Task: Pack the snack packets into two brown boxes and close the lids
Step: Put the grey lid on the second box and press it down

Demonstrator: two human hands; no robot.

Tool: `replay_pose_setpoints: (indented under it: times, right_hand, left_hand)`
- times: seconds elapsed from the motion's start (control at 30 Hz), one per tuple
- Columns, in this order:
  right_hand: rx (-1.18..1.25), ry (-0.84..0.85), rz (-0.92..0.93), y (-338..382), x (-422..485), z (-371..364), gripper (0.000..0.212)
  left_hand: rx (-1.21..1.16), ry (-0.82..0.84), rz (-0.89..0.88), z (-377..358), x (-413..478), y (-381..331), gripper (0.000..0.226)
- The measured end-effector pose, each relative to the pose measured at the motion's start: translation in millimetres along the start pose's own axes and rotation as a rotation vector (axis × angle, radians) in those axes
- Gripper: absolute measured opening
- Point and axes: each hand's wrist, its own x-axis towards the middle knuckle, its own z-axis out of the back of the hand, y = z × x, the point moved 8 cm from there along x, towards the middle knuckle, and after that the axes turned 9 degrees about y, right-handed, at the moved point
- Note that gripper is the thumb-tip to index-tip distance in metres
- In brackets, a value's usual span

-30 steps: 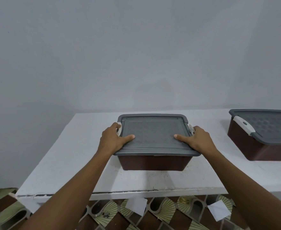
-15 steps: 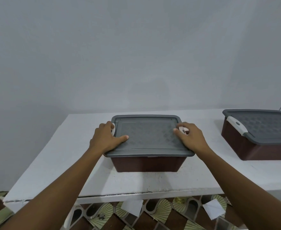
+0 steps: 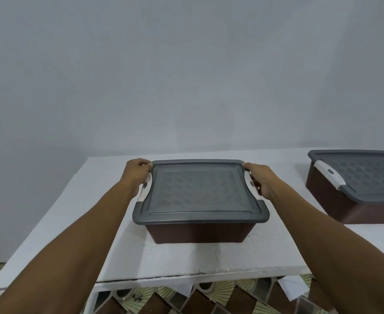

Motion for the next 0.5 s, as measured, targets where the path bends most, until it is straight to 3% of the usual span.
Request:
replay_pose_setpoints:
  times: [0.2, 0.37, 0.5]
  right_hand:
    - [-0.008, -0.024, 0.065, 1.3, 8.5, -0.7, 0.023]
    - [-0.281, -0.104, 0.268, 13.5, 4.1, 0.5, 0.027]
    - [-0.761, -0.135, 0.438, 23.3, -18.0, -8.4, 0.048]
  left_hand:
    - [-0.088, -0.055, 0.035, 2.0, 10.5, 7.9, 0.007]
    - [0.112, -0.044, -0.081, 1.6, 5.3, 1.8, 0.011]
    - [0.527, 0.0, -0.263, -7.2, -9.0, -15.4, 0.04]
